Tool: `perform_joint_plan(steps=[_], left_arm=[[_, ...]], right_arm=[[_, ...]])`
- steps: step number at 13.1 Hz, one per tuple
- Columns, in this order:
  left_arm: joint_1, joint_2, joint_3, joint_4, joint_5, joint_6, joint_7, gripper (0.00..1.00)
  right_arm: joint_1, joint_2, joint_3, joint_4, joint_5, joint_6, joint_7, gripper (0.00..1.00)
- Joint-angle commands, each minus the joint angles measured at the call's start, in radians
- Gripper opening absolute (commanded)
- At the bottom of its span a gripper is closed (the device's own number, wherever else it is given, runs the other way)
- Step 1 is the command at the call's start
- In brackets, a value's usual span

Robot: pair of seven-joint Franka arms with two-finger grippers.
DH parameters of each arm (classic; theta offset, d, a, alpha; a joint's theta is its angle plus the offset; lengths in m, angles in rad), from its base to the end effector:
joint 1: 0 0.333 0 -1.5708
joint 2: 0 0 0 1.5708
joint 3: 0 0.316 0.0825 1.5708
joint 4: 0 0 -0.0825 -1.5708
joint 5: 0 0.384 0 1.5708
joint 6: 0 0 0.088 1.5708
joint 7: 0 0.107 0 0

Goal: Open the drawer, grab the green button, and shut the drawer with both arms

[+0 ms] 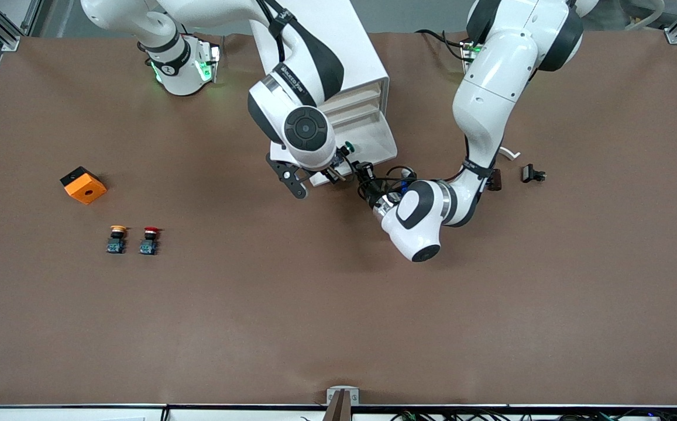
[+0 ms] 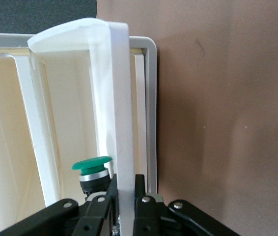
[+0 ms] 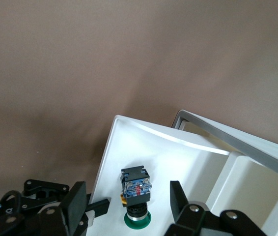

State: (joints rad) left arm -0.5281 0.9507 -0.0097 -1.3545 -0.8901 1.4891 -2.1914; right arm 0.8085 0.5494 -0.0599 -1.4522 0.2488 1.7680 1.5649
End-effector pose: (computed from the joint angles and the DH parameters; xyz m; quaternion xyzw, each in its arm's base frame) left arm 0.5190 -0.4112 0.1480 -0.4581 -0.7018 0.4763 0.2660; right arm 0.4794 0.4838 0.3519 0.8922 -0.4247 -0.1398 0.0643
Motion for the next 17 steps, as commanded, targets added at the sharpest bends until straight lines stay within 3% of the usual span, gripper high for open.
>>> perform_joint_plan(steps=[1,5,7,8,13,17], left_arm=[[0.002,-0.004,0.017,0.008,-0.007,0.025,0.018,0.20],[0.010,-0.006,0.031,0.018,-0.007,0.025,0.019,0.29],[0.017,-0.009,0.048,0.047,-0.004,0.025,0.018,0.87],[0.017,-0.010,0.059,0.067,-0.004,0.025,0.018,1.00],[0.017,-0.032,0.158,0.107,0.005,0.023,0.077,1.00],[0.057,-0.076,0.178,0.107,0.123,0.011,0.206,1.00]], right_arm=[[0.020,0.018,-0.009,0.009,-0.005,0.022,-0.011,0.77],[0.020,0.026,-0.008,0.007,-0.008,0.022,-0.040,0.77],[0.020,0.027,-0.009,0.006,-0.008,0.022,-0.055,0.77],[0.020,0.032,-0.009,0.006,-0.008,0.022,-0.057,0.77],[0.034,0.053,-0.008,0.007,-0.006,0.033,-0.085,0.77],[0.051,0.081,-0.008,0.006,-0.005,0.048,-0.085,0.77]])
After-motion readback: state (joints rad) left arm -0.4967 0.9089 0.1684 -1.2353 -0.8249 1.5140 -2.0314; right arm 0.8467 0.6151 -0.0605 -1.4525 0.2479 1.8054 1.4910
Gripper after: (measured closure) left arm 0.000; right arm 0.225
